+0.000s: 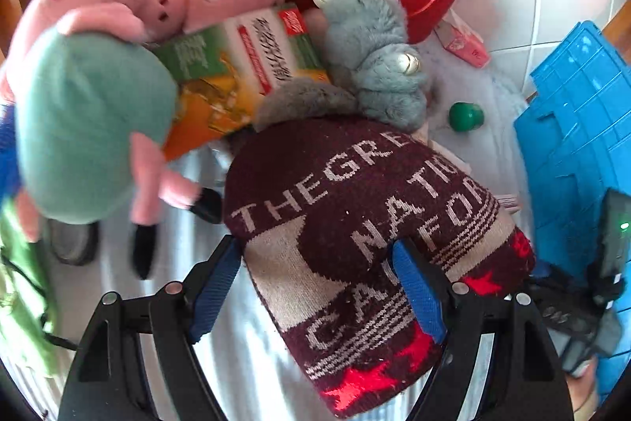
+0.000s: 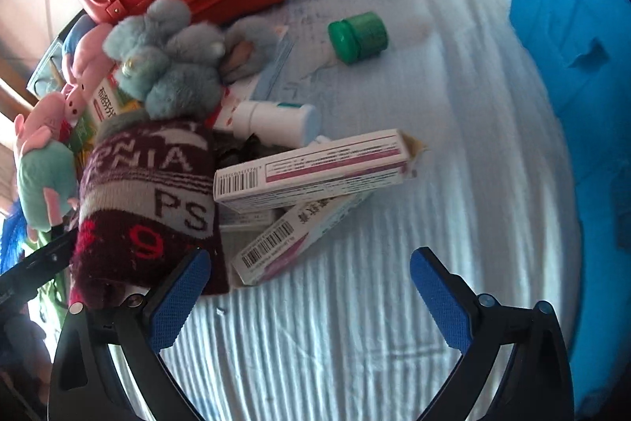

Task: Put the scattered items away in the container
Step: 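Grasp the maroon knit beanie with the left tool while the right grasps the pink pad pack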

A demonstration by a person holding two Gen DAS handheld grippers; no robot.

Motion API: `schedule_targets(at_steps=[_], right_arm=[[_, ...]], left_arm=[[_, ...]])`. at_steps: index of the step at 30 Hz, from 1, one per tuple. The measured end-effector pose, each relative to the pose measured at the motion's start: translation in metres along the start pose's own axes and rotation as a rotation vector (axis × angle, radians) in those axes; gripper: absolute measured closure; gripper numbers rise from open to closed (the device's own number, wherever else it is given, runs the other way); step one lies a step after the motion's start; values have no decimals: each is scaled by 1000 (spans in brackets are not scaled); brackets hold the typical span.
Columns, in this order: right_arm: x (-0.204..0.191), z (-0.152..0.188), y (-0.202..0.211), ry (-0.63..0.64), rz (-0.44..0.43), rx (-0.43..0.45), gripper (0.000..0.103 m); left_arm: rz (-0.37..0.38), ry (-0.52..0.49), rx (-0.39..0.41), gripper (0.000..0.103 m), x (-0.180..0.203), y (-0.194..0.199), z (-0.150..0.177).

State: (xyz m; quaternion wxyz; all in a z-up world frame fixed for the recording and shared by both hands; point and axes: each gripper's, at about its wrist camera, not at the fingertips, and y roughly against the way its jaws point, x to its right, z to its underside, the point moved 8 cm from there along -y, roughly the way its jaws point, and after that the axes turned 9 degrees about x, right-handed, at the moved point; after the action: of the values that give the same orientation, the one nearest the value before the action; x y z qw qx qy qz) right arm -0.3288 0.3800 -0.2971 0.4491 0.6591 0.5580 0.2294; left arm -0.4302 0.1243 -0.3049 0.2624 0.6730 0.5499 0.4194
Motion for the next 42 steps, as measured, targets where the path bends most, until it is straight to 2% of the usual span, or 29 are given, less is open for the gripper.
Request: schedule_targets(at_steps=[1, 2, 4, 5, 7, 10, 14, 17, 19, 22, 25, 28, 29, 31, 34, 36, 38, 39, 40, 42], right_arm=[[-1, 1, -1, 1, 1, -2, 4], [-1, 2, -2, 2, -2, -6, 10], [-2, 6, -1, 4, -9, -15, 17], [-1, 8, 0, 8, -9, -19, 18], [0, 11, 5, 7, -9, -19, 18], [-4, 16, 22, 3, -29, -5, 18], [-27, 23, 47, 43, -80, 20, 18], [-53, 27, 53, 84, -114, 25, 18], [-71, 33, 54, 114, -136, 17, 17], [-97, 44, 48, 157, -161, -13, 15], [-122, 58, 40, 211, -181, -57, 8], [-149, 71, 35, 276, -196, -90, 6], [-159, 76, 33, 302, -201, -100, 5], [-173, 82, 29, 345, -194, -110, 1], [-182, 88, 21, 384, -168, -120, 1], [-187, 88, 13, 395, -151, -127, 1], [-192, 88, 7, 403, -144, -134, 1], [-193, 87, 4, 408, -140, -135, 1], [-194, 87, 2, 412, -138, -136, 1], [-197, 87, -4, 420, -136, -142, 1]], left_arm=[[12, -17, 10, 31, 3, 0, -1], [25, -44, 27, 54, 8, 1, -1], [16, -127, 62, 82, 17, 9, -2], [-2, -159, 81, 87, 20, 13, -3], [-26, -203, 121, 91, 21, 27, -3], [-73, -221, 181, 91, 8, 60, -3], [-192, -231, 236, 91, -26, 106, 2], [-291, -233, 221, 92, -59, 129, 18], [-386, -255, 210, 92, -79, 139, 31], [-514, -290, 167, 92, -107, 142, 54], [-591, -274, 95, 92, -140, 138, 76], [-710, -284, 51, 91, -175, 140, 92], [-729, -277, 41, 91, -186, 141, 94], [-681, -227, 32, 92, -202, 144, 95], [-540, -138, 85, 89, -201, 152, 84], [-483, -95, 116, 76, -194, 153, 72], [-451, -72, 148, 35, -188, 149, 60], [-449, -69, 160, 30, -186, 146, 56], [-454, -72, 164, 29, -185, 140, 54], [-495, -79, 122, 29, -192, 122, 52]])
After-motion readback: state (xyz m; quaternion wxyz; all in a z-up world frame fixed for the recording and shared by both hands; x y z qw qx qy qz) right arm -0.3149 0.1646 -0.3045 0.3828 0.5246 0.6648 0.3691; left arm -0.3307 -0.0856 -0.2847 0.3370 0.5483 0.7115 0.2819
